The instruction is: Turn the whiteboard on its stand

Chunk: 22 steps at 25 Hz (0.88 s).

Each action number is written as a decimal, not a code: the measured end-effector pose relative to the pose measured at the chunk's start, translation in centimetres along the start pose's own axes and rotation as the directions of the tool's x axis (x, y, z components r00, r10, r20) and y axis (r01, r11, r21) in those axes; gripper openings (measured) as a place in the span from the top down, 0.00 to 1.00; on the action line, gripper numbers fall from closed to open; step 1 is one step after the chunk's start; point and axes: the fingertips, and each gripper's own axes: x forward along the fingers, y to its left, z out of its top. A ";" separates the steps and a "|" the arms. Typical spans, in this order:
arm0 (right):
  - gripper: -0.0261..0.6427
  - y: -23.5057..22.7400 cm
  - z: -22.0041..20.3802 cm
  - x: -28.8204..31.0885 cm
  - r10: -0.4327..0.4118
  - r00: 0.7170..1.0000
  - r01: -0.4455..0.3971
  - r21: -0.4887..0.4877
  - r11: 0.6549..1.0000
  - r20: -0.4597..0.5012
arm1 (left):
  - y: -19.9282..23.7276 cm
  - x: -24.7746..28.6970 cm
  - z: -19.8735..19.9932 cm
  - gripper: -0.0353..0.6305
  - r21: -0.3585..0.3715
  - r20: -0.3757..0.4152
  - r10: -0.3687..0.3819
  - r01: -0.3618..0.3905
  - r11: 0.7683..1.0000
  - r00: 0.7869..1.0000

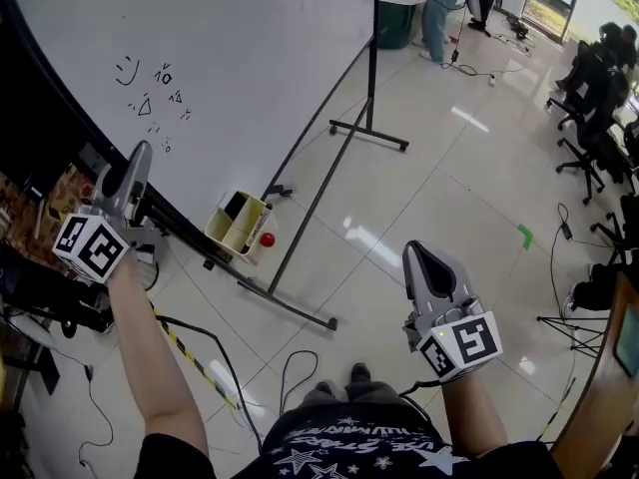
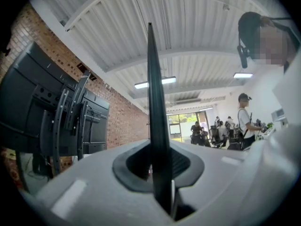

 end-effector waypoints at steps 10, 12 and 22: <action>0.95 1.6 0.1 2.4 -0.036 0.998 0.036 -0.011 0.999 0.048 | -1.2 -0.1 0.6 0.88 -0.006 0.034 -0.082 0.082 0.997 0.996; 0.95 2.1 0.1 3.1 -0.034 0.998 0.035 -0.014 0.999 0.048 | -1.3 -0.3 0.6 0.87 -0.004 0.040 -0.095 0.096 0.995 0.995; 0.95 2.3 1.2 6.0 -0.023 0.998 0.026 -0.037 0.999 0.064 | -1.5 -0.4 0.9 0.87 0.001 0.040 -0.120 0.120 0.993 0.992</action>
